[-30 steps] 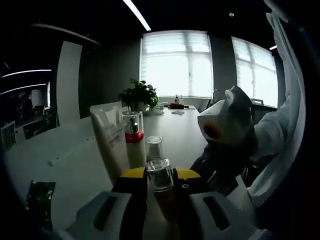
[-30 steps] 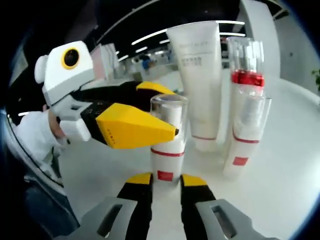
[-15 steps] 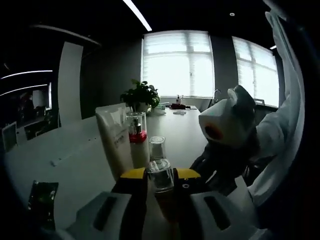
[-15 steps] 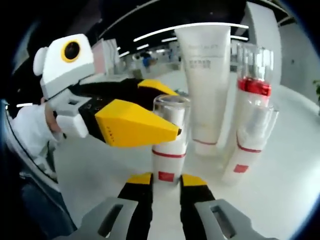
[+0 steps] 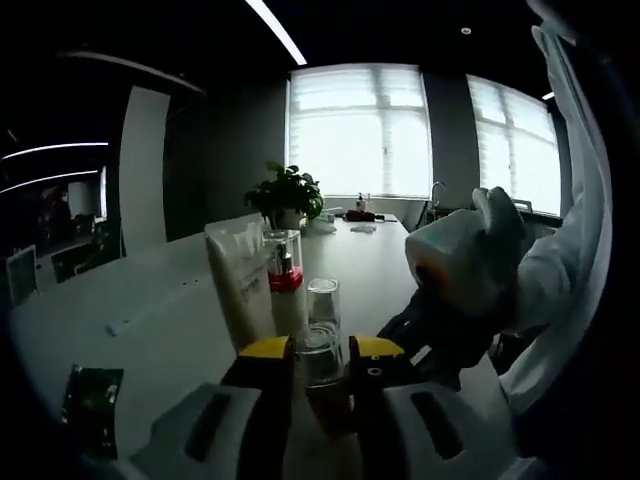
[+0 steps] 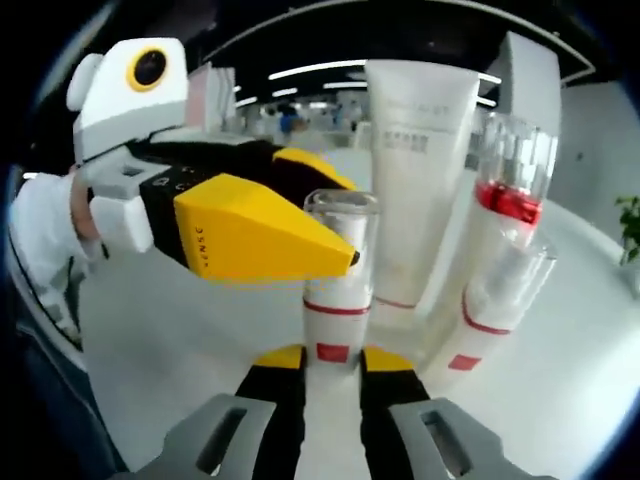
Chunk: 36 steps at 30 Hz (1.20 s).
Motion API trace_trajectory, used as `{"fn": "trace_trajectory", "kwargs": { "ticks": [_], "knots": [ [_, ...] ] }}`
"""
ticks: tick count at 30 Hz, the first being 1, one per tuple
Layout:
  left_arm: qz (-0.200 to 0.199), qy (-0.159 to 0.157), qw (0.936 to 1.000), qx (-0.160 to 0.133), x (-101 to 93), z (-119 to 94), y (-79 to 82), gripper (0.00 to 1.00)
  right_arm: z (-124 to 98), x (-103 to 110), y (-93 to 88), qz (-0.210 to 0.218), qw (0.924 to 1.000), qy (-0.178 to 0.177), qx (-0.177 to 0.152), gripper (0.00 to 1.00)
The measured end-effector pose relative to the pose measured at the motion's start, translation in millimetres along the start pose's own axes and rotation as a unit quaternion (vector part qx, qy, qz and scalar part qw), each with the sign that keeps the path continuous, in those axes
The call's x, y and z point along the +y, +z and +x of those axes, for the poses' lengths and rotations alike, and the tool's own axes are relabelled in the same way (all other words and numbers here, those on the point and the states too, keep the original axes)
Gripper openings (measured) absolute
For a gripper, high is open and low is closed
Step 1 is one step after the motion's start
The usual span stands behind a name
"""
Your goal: Arrange the skincare products in the storage area until every visible bottle or jar stands upright without overlapping.
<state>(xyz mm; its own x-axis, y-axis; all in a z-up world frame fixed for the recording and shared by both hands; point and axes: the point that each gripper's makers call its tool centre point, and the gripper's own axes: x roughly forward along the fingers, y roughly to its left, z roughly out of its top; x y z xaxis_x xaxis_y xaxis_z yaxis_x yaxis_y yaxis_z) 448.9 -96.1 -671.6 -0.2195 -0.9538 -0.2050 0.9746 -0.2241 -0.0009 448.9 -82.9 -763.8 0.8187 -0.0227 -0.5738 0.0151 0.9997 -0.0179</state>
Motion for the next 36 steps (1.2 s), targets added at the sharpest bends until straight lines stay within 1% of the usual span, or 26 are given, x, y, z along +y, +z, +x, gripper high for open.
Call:
{"fn": "trace_trajectory", "kwargs": {
  "ticks": [3, 9, 11, 15, 18, 20, 24, 26, 28, 32, 36],
  "knots": [
    [0.005, -0.001, 1.0000, 0.000, 0.5, -0.3, 1.5, 0.17, 2.3, -3.6, 1.4, -0.003, 1.0000, -0.008, -0.006, 0.11],
    [0.019, -0.002, 0.9998, -0.005, 1.9, -1.6, 7.8, 0.16, 4.3, -14.9, 2.6, -0.002, 0.9992, -0.038, -0.012, 0.11],
    [0.023, -0.002, 0.9997, -0.006, 2.3, -1.5, 9.2, 0.16, 5.1, -15.4, 3.0, 0.003, 0.9992, -0.038, -0.014, 0.11],
    [0.032, -0.005, 0.9995, -0.006, 0.9, -0.2, 12.0, 0.16, 6.8, -18.1, 3.2, 0.003, 0.9985, -0.052, -0.014, 0.11],
    [0.035, -0.007, 0.9994, -0.004, 0.6, 0.8, 12.1, 0.16, 7.7, -19.6, 4.1, 0.005, 0.9982, -0.058, -0.016, 0.11],
    [0.039, -0.006, 0.9992, -0.001, 0.8, 0.4, 10.8, 0.16, 7.4, -23.6, 4.6, -0.005, 0.9972, -0.072, -0.019, 0.11],
    [0.038, -0.006, 0.9993, -0.001, 1.0, 0.1, 10.3, 0.16, 7.3, -25.0, 4.6, 0.006, 0.9966, -0.078, -0.026, 0.11],
    [0.041, -0.004, 0.9992, 0.000, 2.8, 0.8, 10.3, 0.16, 7.9, -25.8, 5.0, 0.006, 0.9961, -0.082, -0.031, 0.11],
    [0.043, -0.002, 0.9991, 0.003, 3.8, 1.2, 9.6, 0.16, 8.5, -26.7, 5.2, 0.015, 0.9956, -0.086, -0.035, 0.11],
    [0.052, -0.003, 0.9986, 0.005, 3.6, 1.5, 10.6, 0.16, 9.4, -27.5, 5.4, 0.019, 0.9950, -0.089, -0.041, 0.11],
    [0.069, -0.005, 0.9976, -0.005, 1.0, 0.6, 20.8, 0.15, 10.3, -27.5, 6.8, 0.011, 0.9946, -0.093, -0.045, 0.11]
  ]
}}
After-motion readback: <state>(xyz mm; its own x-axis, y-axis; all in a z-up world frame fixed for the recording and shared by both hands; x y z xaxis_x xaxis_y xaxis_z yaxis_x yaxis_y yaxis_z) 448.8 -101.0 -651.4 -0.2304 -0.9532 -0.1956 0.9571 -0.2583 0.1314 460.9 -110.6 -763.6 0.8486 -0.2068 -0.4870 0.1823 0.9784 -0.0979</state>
